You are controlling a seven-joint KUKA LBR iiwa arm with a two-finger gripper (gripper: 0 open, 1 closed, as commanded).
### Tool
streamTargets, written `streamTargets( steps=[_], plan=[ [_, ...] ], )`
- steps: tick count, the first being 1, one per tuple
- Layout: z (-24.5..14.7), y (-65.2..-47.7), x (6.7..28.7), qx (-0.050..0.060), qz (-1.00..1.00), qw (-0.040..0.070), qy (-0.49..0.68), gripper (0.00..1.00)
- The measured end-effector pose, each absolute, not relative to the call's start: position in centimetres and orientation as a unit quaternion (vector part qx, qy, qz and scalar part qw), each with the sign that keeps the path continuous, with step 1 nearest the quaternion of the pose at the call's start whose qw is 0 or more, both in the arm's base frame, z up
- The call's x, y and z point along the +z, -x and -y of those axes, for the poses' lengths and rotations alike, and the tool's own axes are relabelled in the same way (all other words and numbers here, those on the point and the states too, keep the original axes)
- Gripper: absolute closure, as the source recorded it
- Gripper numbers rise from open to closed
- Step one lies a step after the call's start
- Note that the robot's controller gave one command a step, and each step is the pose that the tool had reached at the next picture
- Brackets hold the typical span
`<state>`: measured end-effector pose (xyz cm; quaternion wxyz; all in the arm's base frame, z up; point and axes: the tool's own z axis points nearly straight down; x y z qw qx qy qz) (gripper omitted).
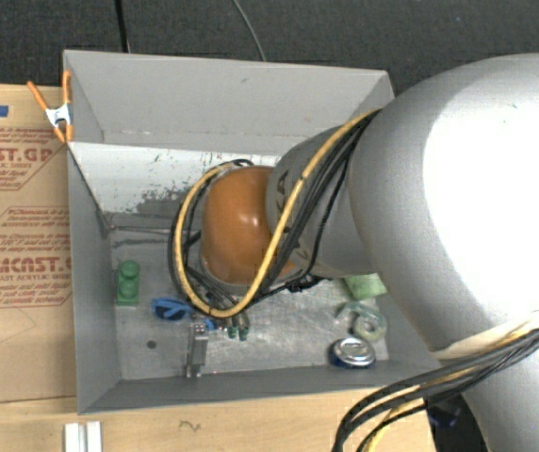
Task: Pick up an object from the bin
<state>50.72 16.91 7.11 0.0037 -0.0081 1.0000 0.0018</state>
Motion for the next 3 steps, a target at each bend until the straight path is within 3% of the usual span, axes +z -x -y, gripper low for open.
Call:
streamTargets(
  steps=[1,2,3],
  plan=[
    [-14.28,-51.99,7.13,0.002,-1.0,0.002,-0.01,0.0],
    [-14.32,-52.12,7.22,0.002,-1.0,0.005,-0.01,1.0],
    [-14.4,-52.17,7.55,0.001,-1.0,0.001,-0.009,1.0]
  ],
)
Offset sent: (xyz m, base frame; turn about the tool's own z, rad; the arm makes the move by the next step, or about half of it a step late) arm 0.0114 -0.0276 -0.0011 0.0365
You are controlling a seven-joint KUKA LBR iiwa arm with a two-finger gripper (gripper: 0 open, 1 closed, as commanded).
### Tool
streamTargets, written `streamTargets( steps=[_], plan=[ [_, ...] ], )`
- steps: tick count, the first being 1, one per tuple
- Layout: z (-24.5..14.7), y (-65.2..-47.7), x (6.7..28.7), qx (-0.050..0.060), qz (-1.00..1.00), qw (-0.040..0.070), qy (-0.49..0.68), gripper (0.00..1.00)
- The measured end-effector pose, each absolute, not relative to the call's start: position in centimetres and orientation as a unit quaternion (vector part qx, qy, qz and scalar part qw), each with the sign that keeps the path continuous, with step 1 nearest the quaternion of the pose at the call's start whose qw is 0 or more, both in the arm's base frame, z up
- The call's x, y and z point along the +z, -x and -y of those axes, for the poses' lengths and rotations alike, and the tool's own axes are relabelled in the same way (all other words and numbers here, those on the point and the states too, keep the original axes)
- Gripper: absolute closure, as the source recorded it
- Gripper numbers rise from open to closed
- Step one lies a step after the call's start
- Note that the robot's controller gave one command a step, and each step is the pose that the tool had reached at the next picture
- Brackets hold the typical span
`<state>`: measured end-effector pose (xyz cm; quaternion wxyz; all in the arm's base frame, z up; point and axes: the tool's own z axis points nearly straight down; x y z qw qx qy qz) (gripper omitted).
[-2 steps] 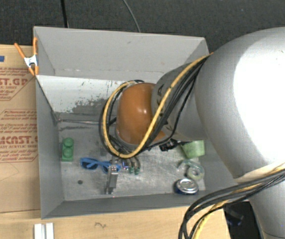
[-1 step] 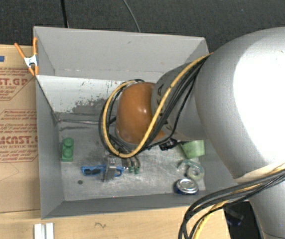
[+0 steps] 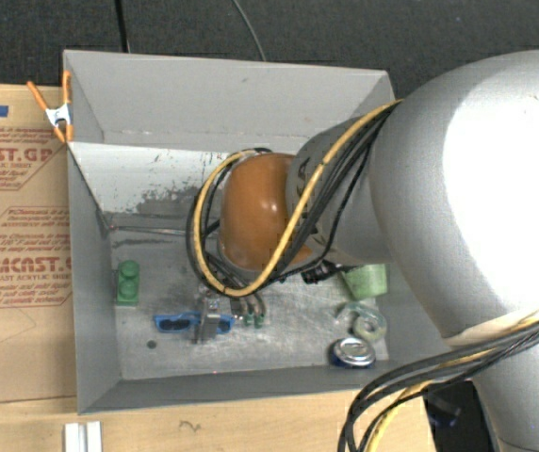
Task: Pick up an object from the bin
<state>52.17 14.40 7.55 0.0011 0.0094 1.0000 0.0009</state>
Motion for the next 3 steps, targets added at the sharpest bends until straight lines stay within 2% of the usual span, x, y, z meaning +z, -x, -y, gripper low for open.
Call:
streamTargets(
  steps=[1,2,3],
  plan=[
    [-14.5,-52.4,15.8,0.002,-1.0,0.004,-0.009,1.0],
    [-14.6,-52.4,15.7,0.001,-1.0,0.001,-0.009,1.0],
    [-14.7,-52.5,19.3,0.001,-1.0,0.003,-0.008,1.0]
  ],
)
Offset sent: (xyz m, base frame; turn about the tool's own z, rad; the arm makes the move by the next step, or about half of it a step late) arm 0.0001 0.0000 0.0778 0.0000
